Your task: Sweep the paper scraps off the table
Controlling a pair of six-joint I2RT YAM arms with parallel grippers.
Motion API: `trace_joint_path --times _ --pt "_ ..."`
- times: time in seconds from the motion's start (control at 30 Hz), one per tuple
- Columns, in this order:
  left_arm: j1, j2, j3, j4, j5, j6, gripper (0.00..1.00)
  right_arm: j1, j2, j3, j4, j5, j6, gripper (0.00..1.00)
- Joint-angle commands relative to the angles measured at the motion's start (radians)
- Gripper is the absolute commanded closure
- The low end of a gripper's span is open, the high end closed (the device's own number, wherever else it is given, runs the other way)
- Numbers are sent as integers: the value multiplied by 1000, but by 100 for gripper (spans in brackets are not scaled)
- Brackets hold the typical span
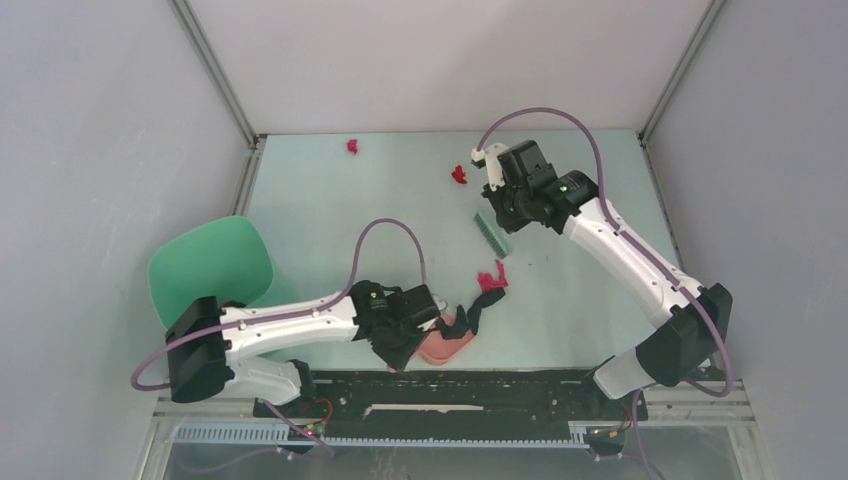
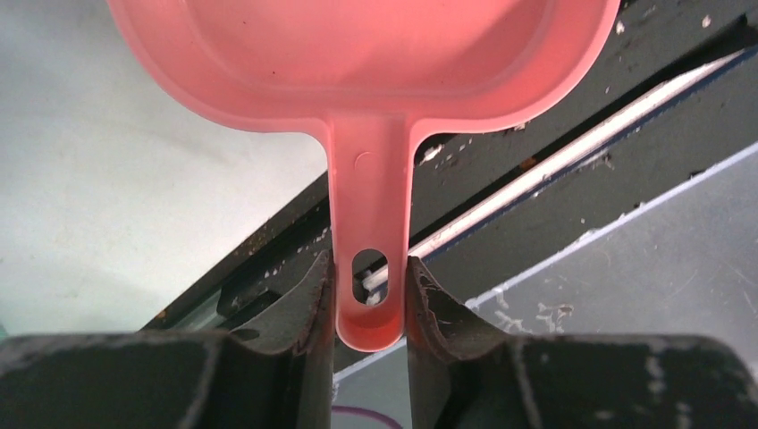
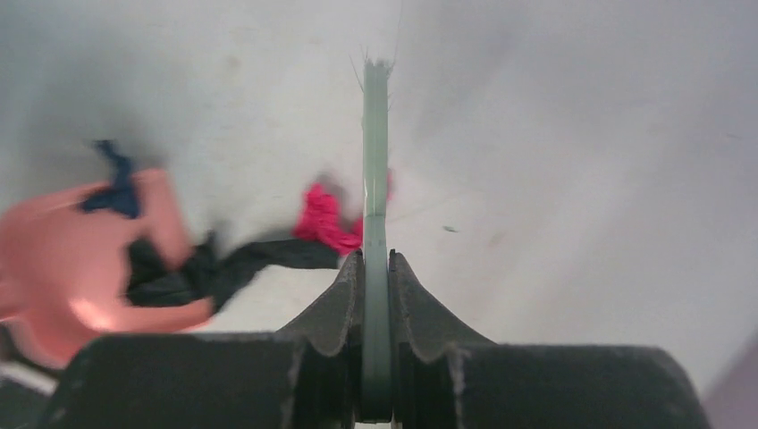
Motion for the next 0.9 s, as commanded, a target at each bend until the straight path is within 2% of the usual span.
trace_joint_path --times 0.0,0.17,0.43,0.67,0.77,0.87 --pt "-2 -57 47 -102 29 39 100 -11 -34 -52 16 291 -126 100" --pt "-3 -52 48 -112 58 72 100 -13 13 -110 -33 272 -87 100" --pt "-4 29 76 -77 48 119 100 34 68 -116 -96 -1 16 100" --pt "-3 95 104 -29 30 118 100 36 76 -115 -115 -369 54 100" --pt "-2 113 116 2 7 114 100 46 67 -113 -125 -453 67 100" --pt "-2 132 143 21 -23 113 100 51 55 -111 -123 -447 69 100"
